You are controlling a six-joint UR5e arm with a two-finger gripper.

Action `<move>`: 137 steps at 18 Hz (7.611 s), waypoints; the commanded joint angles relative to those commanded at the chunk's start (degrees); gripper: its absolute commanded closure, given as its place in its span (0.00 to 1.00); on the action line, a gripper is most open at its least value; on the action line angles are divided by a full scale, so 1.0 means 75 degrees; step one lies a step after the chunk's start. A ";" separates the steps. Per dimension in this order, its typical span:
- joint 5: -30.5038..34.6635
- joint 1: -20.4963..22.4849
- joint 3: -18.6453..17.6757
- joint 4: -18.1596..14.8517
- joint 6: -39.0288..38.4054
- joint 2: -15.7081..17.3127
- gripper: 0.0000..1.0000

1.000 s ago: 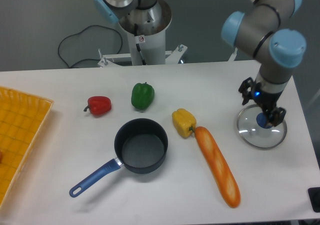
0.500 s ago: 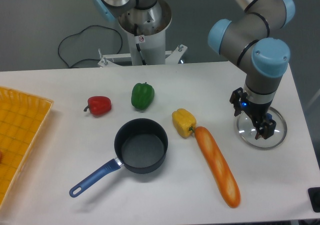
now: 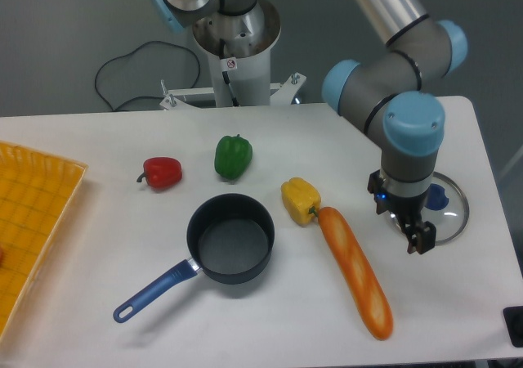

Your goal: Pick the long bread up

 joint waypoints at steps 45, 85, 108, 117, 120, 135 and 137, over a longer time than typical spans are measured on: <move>-0.0504 -0.0352 0.0551 -0.0809 -0.0200 -0.1219 0.00; -0.0562 -0.0352 0.0375 -0.0516 -0.0211 -0.1044 0.57; -0.0539 -0.0329 0.0551 -0.0059 0.0082 -0.1219 0.09; -0.0504 -0.0387 0.0504 0.0058 0.0117 -0.1395 0.14; -0.0504 -0.0376 0.0504 0.0047 0.0210 -0.1372 0.35; -0.0469 -0.0364 0.0445 -0.0024 0.0609 -0.1255 1.00; -0.0469 -0.0352 0.0445 -0.0047 0.0609 -0.1220 1.00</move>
